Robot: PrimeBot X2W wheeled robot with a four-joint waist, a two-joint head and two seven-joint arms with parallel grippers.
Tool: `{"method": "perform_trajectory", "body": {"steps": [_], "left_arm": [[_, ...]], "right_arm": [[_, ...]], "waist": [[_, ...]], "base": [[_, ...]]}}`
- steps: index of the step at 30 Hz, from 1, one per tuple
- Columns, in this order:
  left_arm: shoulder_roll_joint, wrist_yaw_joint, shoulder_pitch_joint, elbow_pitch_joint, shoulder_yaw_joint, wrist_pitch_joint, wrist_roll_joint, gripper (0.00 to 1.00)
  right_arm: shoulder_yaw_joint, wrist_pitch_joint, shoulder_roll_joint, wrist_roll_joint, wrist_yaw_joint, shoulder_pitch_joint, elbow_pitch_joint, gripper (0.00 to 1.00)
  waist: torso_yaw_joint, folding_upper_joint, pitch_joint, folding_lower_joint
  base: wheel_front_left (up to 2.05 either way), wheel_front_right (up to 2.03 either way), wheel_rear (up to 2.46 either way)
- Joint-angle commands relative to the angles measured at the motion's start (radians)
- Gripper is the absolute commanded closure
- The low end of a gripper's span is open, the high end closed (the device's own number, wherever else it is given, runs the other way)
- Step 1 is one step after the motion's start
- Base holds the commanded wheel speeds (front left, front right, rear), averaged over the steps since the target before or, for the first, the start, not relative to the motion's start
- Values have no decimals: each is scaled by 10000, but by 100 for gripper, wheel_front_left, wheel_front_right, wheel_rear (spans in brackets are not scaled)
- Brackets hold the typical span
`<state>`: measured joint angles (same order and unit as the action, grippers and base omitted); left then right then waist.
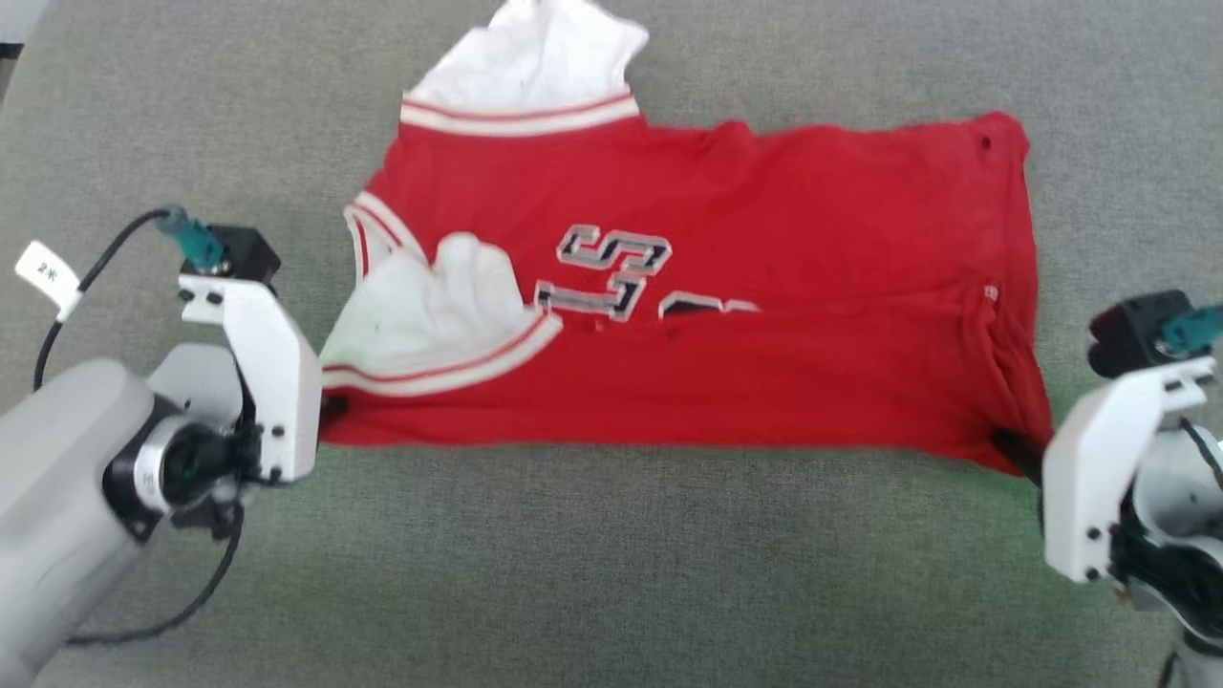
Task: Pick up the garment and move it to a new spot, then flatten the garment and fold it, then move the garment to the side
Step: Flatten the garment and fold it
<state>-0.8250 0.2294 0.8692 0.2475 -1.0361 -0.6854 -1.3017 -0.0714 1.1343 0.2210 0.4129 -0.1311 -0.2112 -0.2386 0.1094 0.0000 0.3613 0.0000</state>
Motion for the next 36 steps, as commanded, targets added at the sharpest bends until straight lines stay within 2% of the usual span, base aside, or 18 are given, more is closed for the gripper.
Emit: {"method": "perform_trajectory", "body": {"steps": [1,6,9,15,17,18,19,20,21,22,27,34,36], "left_arm": [[-171,135,-218,-153,-25,-58,-40,100],[-872,846,-813,-1680,-154,-255,-114,100],[-1096,1232,-1277,-2397,-253,-219,-241,100],[-1003,1597,-2054,-2855,-515,35,-367,100],[-837,1545,-2175,-2714,-491,212,-438,58],[-775,1509,-2221,-2620,-450,296,-442,30],[-699,1488,-2226,-2514,-404,391,-421,5],[-656,1450,-2199,-2400,-342,497,-418,0],[-646,1422,-2163,-2298,-290,562,-440,0],[-670,1424,-2135,-2200,-225,624,-462,0],[-995,1359,-1849,-2145,102,844,-419,0],[-1927,1478,-1124,-2639,556,552,-183,0],[-2109,1374,-808,-2749,641,414,-92,0]], "right_arm": [[-118,150,41,37,5,222,-147,100],[-571,883,-64,208,7,1094,-1138,100],[-800,1130,-215,231,7,1659,-1478,100],[-783,794,-543,20,5,2302,-1199,100],[-657,418,-596,-90,5,2256,-836,100],[-527,155,-594,-105,5,2164,-658,72],[-448,-89,-635,-126,5,2078,-422,63],[-370,-315,-609,-199,5,2009,-283,55],[-309,-575,-605,-202,5,1940,-134,14],[-294,-774,-672,-172,5,1897,13,0],[-199,-1637,-580,-44,7,1886,249,0],[-206,-2991,-785,-65,4,1849,-312,0],[-128,-3532,-803,-139,4,1736,-451,0]], "waist": [[15,0,-25,0],[37,0,-47,0],[24,0,-21,0],[-68,0,61,0],[-119,0,68,0],[-162,0,68,0],[-197,0,59,0],[-230,0,43,0],[-271,0,21,0],[-326,0,-16,0],[-596,0,-275,0],[-1097,0,-566,0],[-1275,0,-577,0]], "base": [[0,0,0],[0,0,0],[0,0,0],[0,0,0],[0,0,0],[0,0,0],[0,0,0],[0,0,0],[0,0,0],[0,0,0],[0,0,0],[0,0,0],[0,0,0]]}}
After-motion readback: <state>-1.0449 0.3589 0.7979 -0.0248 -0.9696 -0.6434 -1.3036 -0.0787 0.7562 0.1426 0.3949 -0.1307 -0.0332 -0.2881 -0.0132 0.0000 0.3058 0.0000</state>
